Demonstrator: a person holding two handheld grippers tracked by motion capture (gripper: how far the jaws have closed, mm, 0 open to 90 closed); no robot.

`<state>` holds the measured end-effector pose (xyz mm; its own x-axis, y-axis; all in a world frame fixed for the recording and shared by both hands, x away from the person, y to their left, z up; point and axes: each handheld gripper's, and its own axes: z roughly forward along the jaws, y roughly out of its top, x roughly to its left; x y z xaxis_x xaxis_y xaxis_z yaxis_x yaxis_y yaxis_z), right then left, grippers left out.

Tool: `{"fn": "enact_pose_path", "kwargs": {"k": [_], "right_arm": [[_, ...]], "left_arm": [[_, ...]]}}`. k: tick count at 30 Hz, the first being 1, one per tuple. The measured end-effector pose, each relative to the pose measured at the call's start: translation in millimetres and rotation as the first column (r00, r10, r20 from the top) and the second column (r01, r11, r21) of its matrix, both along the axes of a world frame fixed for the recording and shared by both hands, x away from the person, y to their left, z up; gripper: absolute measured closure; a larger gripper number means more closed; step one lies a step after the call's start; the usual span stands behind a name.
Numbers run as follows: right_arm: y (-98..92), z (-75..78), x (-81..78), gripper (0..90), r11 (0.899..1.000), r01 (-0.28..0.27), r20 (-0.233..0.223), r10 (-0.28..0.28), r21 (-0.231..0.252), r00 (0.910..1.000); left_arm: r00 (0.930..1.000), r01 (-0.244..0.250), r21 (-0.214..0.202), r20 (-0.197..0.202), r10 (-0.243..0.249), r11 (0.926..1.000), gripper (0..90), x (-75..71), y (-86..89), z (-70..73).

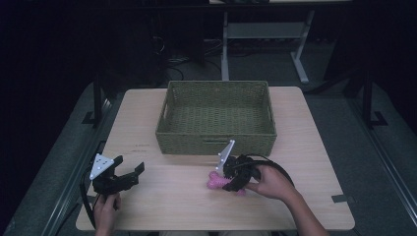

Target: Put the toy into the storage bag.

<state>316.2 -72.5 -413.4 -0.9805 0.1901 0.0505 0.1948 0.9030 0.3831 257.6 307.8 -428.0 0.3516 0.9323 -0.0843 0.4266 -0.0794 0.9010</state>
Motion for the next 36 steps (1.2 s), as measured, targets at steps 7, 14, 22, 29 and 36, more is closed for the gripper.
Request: {"fn": "enact_pose_path", "kwargs": {"k": [7,14,22,29,36], "right_arm": [[-8.3,11.5,4.5,57.9,1.000,0.008,0.004,-0.008,0.006,1.0000],[-12.9,21.1,6.7,57.9,1.000,0.001,-0.002,-0.001,0.018,1.0000],[-22.3,33.5,11.9,57.9,0.998,0.000,-0.024,0.002,0.069,0.9997],[-25.1,38.8,17.8,57.9,0.997,0.001,-0.033,0.001,0.075,0.9994],[-25.6,48.8,22.1,57.9,0.998,-0.005,-0.029,0.007,0.067,0.9995]], "left_arm": [[1.0000,0.003,-0.002,0.001,-0.003,1.0000,13.0,0.6,-0.4,-0.2],[1.0000,0.005,0.000,0.002,-0.005,1.0000,13.0,0.6,-1.5,-0.1],[1.0000,0.006,0.001,0.001,-0.006,1.0000,13.0,0.8,-2.6,-0.3],[0.9999,0.012,0.001,0.000,-0.012,0.9999,13.0,1.0,-3.3,-0.4],[1.0000,0.009,0.001,0.000,-0.009,1.0000,13.0,0.7,-1.9,0.0]]}}
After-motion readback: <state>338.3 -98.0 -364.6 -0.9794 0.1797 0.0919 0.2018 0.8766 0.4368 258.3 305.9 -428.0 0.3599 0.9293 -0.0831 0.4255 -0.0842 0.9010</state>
